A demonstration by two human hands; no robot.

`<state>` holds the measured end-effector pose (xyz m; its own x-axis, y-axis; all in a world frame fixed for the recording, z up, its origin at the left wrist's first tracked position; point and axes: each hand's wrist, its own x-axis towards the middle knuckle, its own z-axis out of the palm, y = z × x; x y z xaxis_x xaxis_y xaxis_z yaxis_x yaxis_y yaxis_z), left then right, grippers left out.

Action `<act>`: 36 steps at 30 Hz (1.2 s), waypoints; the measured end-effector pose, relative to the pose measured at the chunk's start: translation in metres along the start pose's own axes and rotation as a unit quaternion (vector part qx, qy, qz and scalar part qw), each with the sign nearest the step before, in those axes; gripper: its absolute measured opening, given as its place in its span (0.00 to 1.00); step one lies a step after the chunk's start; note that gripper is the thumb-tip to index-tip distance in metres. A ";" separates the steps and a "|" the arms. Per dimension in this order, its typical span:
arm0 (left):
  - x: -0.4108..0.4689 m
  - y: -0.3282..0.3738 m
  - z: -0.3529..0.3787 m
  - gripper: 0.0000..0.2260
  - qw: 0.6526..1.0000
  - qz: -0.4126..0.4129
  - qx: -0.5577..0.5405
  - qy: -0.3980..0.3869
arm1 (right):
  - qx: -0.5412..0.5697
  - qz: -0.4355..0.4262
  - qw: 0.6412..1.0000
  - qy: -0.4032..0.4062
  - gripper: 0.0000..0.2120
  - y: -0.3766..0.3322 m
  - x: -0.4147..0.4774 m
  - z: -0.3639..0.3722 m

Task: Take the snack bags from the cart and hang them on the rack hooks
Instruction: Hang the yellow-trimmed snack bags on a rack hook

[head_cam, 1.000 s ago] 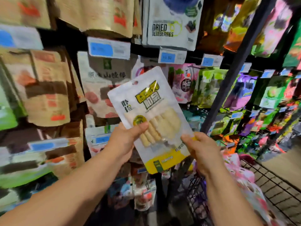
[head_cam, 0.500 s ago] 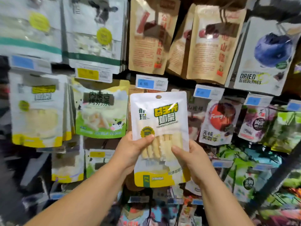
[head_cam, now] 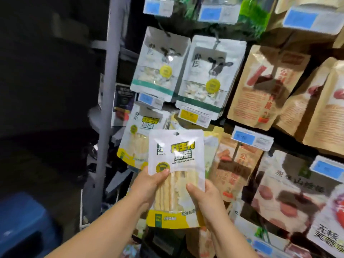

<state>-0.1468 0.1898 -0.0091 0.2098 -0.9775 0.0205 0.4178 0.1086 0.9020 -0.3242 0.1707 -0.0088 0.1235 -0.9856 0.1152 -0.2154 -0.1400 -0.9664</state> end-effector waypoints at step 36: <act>0.176 0.042 -0.134 0.14 0.988 0.054 0.120 0.080 | 0.052 -0.020 0.997 0.061 0.11 -0.010 0.151 0.170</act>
<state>0.0258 0.0468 -0.0255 0.3858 -0.9199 0.0707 0.1682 0.1455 0.9750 -0.1391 0.0398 -0.0203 0.0107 -0.9845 0.1753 -0.1107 -0.1754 -0.9782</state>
